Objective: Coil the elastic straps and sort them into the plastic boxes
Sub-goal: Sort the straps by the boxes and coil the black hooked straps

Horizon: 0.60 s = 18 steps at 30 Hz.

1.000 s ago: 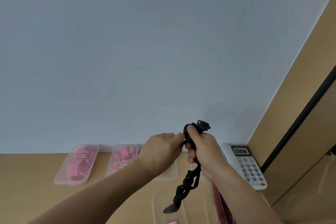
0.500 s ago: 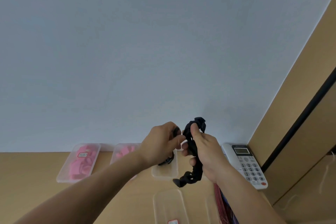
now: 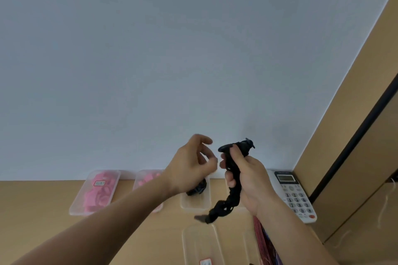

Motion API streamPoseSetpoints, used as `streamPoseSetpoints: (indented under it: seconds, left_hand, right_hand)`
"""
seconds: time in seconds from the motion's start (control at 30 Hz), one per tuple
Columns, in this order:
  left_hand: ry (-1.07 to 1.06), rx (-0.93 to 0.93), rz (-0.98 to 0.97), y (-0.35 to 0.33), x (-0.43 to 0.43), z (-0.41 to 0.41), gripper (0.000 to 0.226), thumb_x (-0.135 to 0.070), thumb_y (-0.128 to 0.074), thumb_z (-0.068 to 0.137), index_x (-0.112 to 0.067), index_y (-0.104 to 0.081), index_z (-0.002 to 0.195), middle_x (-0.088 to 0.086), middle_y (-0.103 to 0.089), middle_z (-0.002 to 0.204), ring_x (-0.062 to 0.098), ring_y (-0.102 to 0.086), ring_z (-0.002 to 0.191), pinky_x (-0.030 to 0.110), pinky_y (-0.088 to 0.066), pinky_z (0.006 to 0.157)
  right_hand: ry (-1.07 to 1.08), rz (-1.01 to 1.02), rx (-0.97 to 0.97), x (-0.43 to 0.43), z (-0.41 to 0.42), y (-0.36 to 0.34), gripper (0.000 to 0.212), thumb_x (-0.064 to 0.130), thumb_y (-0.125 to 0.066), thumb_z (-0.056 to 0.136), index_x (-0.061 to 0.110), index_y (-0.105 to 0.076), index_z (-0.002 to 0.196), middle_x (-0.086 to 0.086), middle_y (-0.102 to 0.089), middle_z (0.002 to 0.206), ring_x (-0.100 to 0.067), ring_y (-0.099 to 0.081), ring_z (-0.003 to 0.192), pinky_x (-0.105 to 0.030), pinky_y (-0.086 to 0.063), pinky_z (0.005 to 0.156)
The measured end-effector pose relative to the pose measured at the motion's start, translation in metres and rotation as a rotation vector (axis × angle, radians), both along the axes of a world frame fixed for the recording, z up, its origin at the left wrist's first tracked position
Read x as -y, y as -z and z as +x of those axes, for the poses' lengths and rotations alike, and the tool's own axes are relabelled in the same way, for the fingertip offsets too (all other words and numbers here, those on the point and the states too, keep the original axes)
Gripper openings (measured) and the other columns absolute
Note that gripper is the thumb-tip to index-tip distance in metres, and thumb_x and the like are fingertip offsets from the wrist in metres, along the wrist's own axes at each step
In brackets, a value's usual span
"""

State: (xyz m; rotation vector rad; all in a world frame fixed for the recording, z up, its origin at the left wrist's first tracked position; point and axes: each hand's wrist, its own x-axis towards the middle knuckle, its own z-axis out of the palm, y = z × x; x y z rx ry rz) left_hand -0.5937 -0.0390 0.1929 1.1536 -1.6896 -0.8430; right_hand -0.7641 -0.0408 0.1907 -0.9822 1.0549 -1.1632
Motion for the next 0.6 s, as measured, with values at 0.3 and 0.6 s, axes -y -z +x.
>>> streamPoseSetpoints:
  seconds: [0.3,0.6]
  left_hand:
    - [0.363,-0.516,0.646,-0.018,-0.002,0.001,0.028,-0.026,-0.053,0.100,-0.006,-0.065,0.085,0.010,-0.065,0.066,0.016,-0.053,0.044,0.022,-0.032,0.040]
    - [0.016,0.307,0.007,-0.009,-0.004,-0.006,0.029,-0.026,-0.049,0.102,-0.020,-0.050,0.074,-0.005,-0.066,0.068,0.008,-0.058,0.059,0.025,-0.047,0.058]
  right_hand:
    - [-0.031,-0.202,-0.089,-0.012,0.003,0.002,0.044,0.053,-0.059,0.084,0.011,-0.072,0.093,-0.008,-0.070,0.073,-0.018,-0.060,0.058,-0.023,-0.049,0.054]
    - [-0.034,-0.063,-0.350,-0.006,0.002,0.006,0.053,0.052,-0.045,0.099,0.015,-0.074,0.073,-0.010,-0.071,0.065,-0.016,-0.055,0.047,-0.024,-0.044,0.044]
